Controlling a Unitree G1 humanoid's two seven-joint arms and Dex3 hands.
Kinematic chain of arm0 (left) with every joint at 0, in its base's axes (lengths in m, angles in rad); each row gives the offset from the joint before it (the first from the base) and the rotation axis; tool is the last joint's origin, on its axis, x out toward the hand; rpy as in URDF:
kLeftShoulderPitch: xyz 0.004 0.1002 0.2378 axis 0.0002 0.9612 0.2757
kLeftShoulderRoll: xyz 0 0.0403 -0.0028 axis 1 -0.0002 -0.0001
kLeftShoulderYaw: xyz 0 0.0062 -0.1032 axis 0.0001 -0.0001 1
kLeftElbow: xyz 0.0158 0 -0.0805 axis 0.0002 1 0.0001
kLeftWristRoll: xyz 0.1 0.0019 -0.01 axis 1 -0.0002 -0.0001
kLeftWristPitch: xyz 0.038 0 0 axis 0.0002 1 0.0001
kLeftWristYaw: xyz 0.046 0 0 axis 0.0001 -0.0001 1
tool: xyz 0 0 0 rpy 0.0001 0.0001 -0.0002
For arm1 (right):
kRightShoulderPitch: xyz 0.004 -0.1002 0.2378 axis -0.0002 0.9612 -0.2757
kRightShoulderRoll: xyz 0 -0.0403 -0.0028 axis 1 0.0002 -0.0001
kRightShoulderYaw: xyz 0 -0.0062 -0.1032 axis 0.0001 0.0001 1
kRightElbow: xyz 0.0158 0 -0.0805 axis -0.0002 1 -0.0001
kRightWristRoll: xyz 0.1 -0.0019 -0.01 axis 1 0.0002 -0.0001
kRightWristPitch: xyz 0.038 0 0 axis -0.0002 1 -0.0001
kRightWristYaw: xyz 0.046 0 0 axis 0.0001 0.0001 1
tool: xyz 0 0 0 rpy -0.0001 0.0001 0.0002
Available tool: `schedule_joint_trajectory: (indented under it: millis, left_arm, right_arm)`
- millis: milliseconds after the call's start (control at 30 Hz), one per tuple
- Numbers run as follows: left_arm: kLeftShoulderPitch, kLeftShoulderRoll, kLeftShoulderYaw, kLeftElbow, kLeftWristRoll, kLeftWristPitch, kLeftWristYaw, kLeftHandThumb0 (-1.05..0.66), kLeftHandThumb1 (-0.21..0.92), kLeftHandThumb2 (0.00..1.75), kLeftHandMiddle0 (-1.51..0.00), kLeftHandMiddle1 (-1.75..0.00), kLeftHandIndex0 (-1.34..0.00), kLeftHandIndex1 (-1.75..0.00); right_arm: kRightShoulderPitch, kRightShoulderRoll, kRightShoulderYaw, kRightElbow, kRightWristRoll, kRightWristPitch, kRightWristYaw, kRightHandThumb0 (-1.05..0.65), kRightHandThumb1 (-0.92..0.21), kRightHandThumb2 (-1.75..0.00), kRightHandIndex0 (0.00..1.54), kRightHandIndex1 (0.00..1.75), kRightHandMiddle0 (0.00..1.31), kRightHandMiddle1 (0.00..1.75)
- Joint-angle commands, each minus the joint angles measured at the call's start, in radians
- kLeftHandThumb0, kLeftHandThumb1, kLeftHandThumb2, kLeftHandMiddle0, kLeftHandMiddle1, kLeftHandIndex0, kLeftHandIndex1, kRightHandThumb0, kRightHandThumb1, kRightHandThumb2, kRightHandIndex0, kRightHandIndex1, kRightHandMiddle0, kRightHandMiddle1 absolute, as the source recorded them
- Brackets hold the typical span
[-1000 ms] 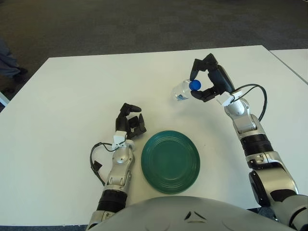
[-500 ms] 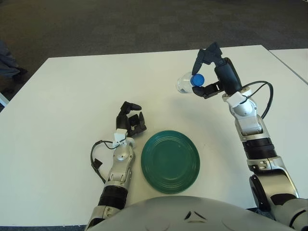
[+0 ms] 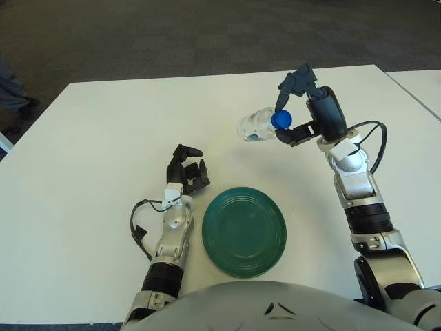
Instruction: Put the bottle into the plate.
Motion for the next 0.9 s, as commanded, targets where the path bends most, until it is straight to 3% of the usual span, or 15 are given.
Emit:
schedule_joint_trajectory:
  millis: [0, 267, 533, 700, 867]
  left_arm:
    - [-0.002, -0.046, 0.008, 0.026, -0.007, 0.003, 0.004, -0.46, 0.39, 1.22, -1.26, -1.75, -0.56, -1.75]
    - [0.003, -0.046, 0.007, 0.022, -0.011, -0.004, 0.001, -0.46, 0.39, 1.22, -1.27, -1.75, -0.56, -1.75]
    - [0.011, -0.043, 0.005, 0.007, -0.012, 0.015, -0.002, -0.46, 0.39, 1.22, -1.26, -1.75, -0.56, -1.75]
    - [0.009, -0.043, 0.007, 0.008, -0.014, 0.01, -0.004, -0.46, 0.39, 1.22, -1.26, -1.75, -0.56, -1.75]
    - [0.009, -0.044, 0.01, 0.01, -0.017, 0.007, -0.006, -0.46, 0.39, 1.22, -1.27, -1.75, -0.56, -1.75]
  right_arm:
    - [0.026, 0.011, -0.013, -0.049, 0.027, -0.034, -0.004, -0.09, -0.19, -1.5, 1.26, 1.75, 1.04, 1.75]
    - [0.09, 0.006, 0.001, -0.081, 0.022, -0.093, 0.012, -0.12, -0.21, -1.47, 1.27, 1.75, 1.04, 1.75]
    - [0.143, -0.016, 0.036, -0.112, 0.112, -0.13, 0.097, -0.18, -0.23, -1.46, 1.27, 1.75, 1.05, 1.75]
    - [0.182, -0.048, 0.027, -0.141, 0.149, -0.142, 0.147, -0.22, -0.26, -1.44, 1.27, 1.75, 1.07, 1.75]
    - [0.189, -0.038, 0.027, -0.139, 0.152, -0.16, 0.158, -0.26, -0.29, -1.42, 1.29, 1.75, 1.08, 1.75]
